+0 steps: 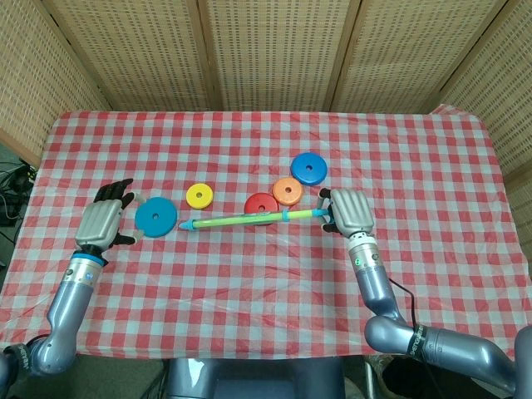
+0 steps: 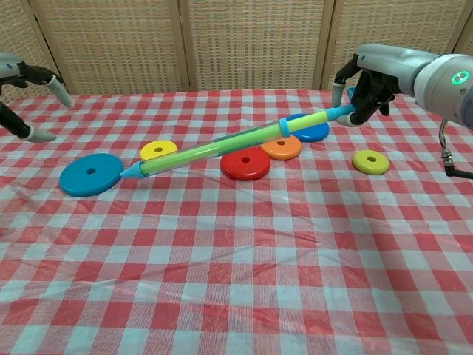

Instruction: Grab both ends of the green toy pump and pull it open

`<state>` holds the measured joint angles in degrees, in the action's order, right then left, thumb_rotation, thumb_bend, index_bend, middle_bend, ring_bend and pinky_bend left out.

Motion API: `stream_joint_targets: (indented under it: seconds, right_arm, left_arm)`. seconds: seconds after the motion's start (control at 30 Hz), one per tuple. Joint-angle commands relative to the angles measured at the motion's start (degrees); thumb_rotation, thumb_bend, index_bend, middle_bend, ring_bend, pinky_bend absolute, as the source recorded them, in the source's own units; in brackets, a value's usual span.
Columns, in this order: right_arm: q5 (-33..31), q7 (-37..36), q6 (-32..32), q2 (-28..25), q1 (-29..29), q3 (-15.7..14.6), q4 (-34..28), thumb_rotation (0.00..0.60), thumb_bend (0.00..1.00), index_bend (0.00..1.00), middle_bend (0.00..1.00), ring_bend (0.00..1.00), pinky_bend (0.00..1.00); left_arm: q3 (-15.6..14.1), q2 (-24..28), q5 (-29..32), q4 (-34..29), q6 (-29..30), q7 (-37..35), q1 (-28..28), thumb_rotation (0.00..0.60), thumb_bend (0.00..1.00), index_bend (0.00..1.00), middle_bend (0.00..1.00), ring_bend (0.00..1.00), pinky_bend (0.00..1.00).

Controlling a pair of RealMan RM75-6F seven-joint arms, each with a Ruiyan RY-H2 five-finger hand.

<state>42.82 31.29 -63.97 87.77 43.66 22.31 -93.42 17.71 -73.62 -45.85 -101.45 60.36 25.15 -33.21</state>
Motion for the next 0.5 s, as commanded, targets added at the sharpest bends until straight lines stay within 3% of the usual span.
stream_joint_targets:
  seconds: [0.03,0.27,0.5]
  right_arm:
    - [0.0,-0.1,-0.5,-0.2,0.2,-0.1,-0.4,0.600,0.58,0.72,1.00,0.96,0.72]
    - [-0.7,0.2,-1.6,-1.4,0.6,-0.5,-2.2,0.600,0.58,0.72,1.00,0.96,0.72]
    - [-1.4,-0.7,-1.9,-2.1,0.5,-1.1,-3.0,0.600,0.58,0.72,1.00,0.96,0.72]
  left_arm:
    - [1.2,-3.1,4.0,3.4,-1.9,1.5,-3.9,0.600,0.27,0.32,0.00,0.00,0.00]
    - [1.1,-6.8,7.8,7.1,-2.9,4.7,-9.4,0.600,0.27,0.34,0.00,0.00,0.00]
    - [0.0,-7.4,11.5,7.6,-4.5,7.8,-13.2,0.600,0.27,0.34,0.00,0.00,0.00]
